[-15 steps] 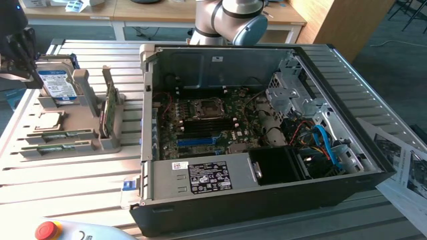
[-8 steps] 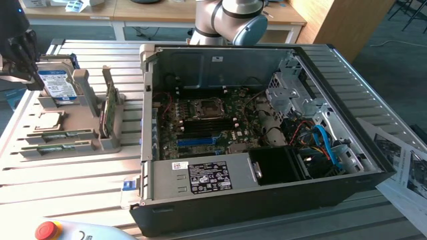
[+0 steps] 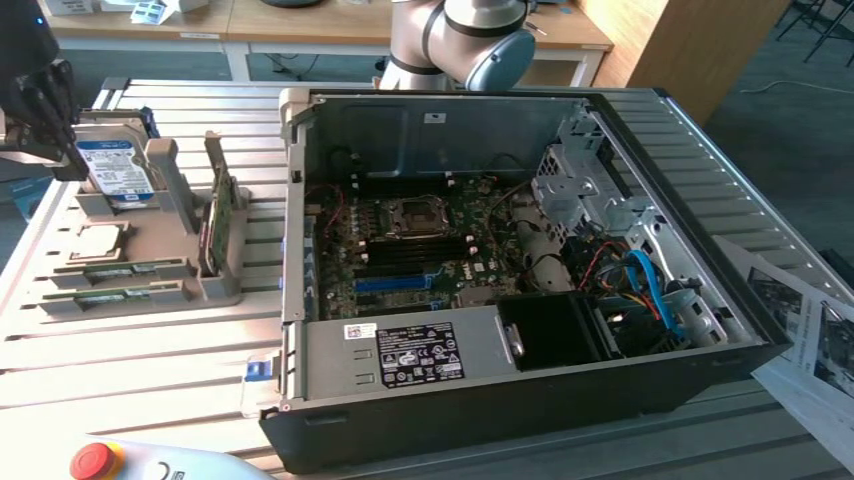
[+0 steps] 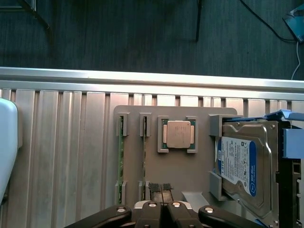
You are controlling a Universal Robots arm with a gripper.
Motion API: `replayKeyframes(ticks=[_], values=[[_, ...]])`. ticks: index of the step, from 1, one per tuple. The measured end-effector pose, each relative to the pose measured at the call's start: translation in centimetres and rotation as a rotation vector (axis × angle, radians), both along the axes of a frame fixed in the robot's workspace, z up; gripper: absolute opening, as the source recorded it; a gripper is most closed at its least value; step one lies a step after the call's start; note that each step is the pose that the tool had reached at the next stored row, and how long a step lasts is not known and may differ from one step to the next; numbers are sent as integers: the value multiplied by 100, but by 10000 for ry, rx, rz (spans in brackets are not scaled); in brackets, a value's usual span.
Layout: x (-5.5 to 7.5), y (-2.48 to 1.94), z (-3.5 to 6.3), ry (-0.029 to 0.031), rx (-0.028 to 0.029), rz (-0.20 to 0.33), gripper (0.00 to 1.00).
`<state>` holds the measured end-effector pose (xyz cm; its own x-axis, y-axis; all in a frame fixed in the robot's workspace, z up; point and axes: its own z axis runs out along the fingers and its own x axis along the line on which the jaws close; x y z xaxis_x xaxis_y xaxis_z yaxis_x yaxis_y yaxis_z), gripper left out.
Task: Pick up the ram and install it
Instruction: 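Pick up the ram and move it above insertion slot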
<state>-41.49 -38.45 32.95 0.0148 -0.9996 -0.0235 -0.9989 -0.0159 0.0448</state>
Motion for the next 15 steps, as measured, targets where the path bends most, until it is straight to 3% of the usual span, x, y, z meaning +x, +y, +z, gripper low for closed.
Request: replayKeyframes(ticks=[5, 8, 15], values=[[0, 0, 0, 0, 0, 0, 11], [0, 0, 0, 0, 0, 0, 24], [0, 0, 0, 0, 0, 0, 24]])
